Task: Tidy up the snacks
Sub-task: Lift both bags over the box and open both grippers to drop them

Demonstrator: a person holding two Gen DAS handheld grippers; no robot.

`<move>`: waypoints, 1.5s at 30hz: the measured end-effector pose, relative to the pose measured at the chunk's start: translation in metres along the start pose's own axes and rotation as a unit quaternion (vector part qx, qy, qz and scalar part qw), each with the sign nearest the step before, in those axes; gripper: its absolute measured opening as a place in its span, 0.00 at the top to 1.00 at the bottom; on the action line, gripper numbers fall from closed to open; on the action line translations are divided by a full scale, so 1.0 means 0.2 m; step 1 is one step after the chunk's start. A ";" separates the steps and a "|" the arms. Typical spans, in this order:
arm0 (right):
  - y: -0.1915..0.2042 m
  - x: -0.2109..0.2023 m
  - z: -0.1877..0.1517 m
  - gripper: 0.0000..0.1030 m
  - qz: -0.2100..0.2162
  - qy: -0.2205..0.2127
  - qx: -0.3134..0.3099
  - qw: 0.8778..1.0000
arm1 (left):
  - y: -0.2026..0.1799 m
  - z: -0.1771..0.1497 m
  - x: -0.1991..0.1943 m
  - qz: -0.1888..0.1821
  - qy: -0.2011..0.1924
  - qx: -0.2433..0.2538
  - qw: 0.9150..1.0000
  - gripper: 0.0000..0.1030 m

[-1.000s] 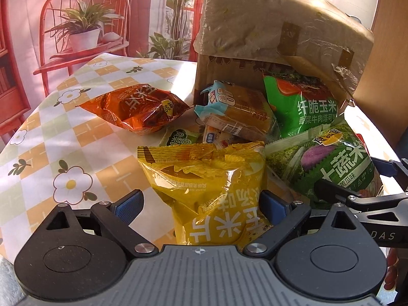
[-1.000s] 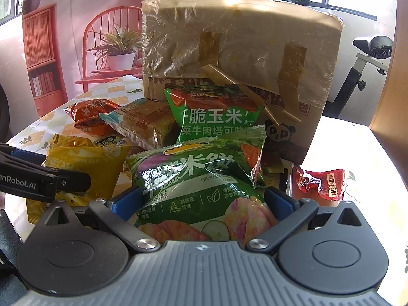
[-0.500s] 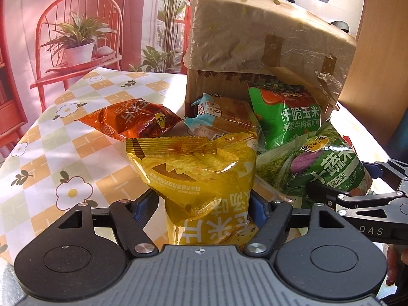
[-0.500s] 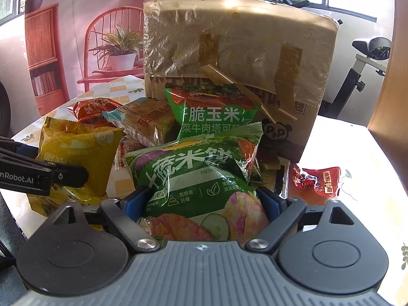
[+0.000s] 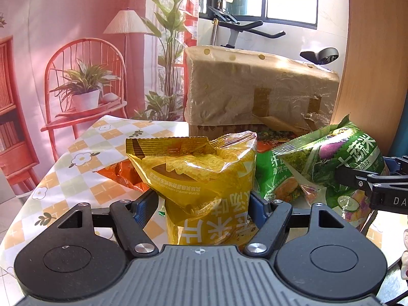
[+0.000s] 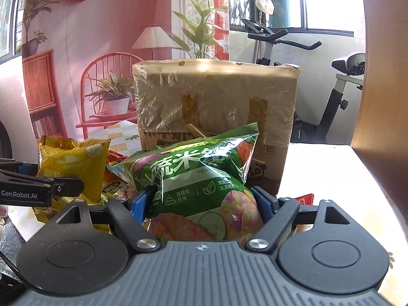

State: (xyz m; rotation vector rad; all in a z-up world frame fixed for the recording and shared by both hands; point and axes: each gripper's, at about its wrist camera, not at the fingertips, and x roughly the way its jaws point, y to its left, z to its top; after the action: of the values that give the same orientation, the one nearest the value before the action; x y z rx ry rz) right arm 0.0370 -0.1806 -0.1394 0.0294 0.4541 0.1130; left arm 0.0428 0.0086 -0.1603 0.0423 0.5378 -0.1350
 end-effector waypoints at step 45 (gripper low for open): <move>-0.43 0.80 0.94 0.19 -0.043 -0.056 0.036 0.997 | -0.14 1.21 0.82 -0.033 -0.049 0.055 0.997 0.23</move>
State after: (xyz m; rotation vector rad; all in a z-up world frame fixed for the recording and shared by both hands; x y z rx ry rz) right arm 0.2712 -0.2487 -0.0447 0.0875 0.3468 0.0110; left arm 0.3005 -0.0572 -0.0376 0.1250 0.4326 -0.2300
